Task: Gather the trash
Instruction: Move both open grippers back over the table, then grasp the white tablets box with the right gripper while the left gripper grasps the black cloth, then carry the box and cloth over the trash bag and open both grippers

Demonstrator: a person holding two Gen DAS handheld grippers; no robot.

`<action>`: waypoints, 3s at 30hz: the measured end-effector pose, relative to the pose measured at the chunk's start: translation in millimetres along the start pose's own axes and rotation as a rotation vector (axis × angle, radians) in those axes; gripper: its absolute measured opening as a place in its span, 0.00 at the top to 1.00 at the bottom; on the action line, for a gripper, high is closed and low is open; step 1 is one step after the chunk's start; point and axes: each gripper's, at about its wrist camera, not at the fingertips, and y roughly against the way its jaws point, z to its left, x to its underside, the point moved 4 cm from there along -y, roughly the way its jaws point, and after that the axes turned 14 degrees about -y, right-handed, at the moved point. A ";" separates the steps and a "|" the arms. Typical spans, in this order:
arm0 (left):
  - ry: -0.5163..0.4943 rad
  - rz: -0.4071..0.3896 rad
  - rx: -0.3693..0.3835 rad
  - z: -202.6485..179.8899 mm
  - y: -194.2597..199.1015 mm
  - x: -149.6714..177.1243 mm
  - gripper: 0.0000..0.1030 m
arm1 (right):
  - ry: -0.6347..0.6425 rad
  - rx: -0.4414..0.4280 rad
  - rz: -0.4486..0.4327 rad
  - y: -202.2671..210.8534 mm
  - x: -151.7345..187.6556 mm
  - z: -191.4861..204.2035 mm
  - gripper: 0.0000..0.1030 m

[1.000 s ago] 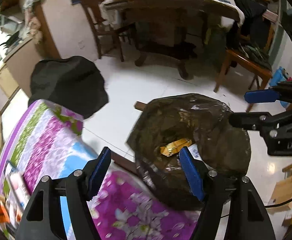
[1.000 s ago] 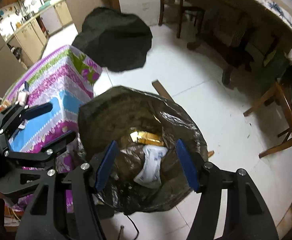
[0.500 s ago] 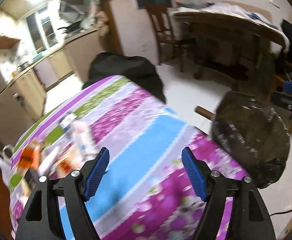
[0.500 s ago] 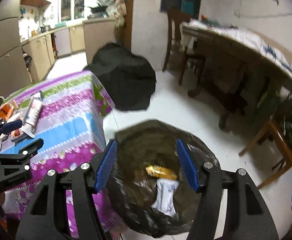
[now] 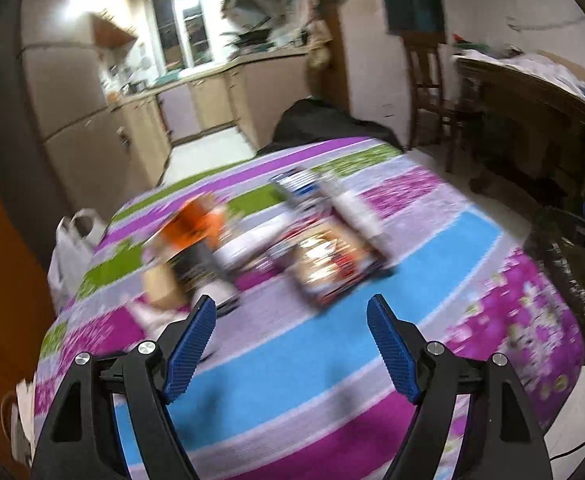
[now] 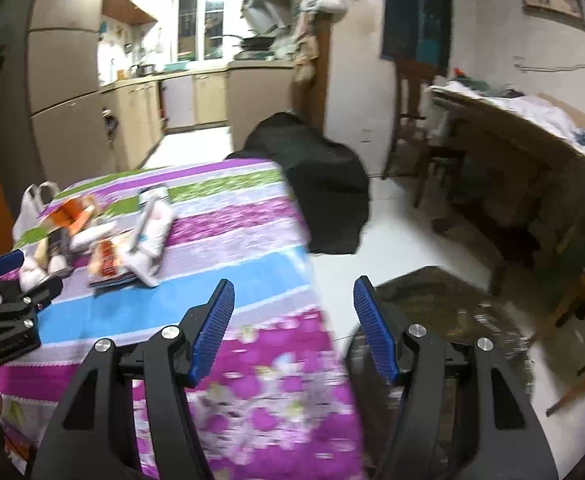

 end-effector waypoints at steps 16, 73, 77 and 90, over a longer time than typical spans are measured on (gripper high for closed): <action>0.152 0.064 -0.079 136.7 14.5 97.7 0.24 | 0.019 -0.262 0.160 -50.5 -0.5 97.2 0.42; 0.291 0.052 0.018 121.0 48.2 94.7 0.46 | -0.080 -0.479 0.450 -16.1 33.1 116.5 0.66; 0.242 0.028 -0.014 107.7 64.1 79.3 0.46 | -0.055 -0.494 0.465 -0.1 42.9 118.2 0.66; 0.100 -0.050 0.000 46.5 82.3 7.7 0.46 | -0.007 -0.444 0.369 49.7 4.9 81.4 0.66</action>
